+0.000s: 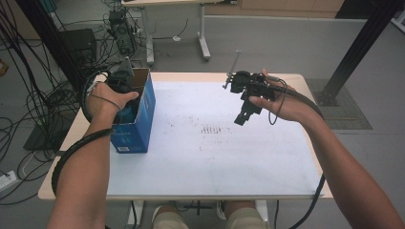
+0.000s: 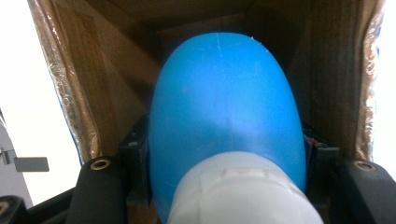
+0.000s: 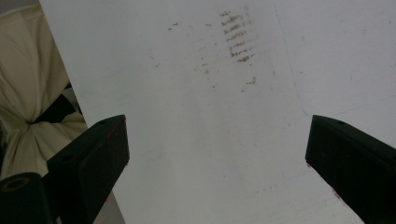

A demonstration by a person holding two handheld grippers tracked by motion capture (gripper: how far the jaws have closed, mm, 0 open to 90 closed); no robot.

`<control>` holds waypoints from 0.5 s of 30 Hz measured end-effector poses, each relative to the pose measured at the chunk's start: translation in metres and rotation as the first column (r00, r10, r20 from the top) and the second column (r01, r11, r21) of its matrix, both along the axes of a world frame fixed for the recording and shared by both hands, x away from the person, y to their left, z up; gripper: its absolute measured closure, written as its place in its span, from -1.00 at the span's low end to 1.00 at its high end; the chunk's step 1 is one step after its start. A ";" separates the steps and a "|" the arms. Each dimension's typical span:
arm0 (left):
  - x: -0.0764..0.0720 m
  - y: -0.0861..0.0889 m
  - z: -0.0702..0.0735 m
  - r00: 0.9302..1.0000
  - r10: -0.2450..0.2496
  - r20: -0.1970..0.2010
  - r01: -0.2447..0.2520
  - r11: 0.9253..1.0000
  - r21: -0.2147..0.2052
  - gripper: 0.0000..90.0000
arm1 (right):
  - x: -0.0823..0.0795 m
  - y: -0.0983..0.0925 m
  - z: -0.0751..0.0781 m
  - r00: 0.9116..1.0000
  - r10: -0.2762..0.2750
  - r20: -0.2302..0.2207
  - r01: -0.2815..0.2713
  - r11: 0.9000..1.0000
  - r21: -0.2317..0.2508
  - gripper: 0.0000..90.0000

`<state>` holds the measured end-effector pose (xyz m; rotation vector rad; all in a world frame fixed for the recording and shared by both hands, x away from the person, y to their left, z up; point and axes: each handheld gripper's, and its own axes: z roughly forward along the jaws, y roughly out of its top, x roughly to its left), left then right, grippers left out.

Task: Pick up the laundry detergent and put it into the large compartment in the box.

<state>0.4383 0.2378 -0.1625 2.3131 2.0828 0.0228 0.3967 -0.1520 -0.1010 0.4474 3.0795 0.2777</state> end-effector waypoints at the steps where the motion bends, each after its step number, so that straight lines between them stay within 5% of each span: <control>1: 0.000 0.000 0.000 1.000 -0.002 -0.002 0.002 1.000 0.001 -0.17 | 0.000 0.000 0.000 1.000 0.000 0.000 0.000 1.000 0.000 -0.86; 15: -0.002 -0.001 -0.001 1.000 -0.011 0.009 0.011 1.000 0.001 -0.17 | -0.001 0.002 -0.001 1.000 0.000 0.001 0.000 1.000 -0.002 -0.86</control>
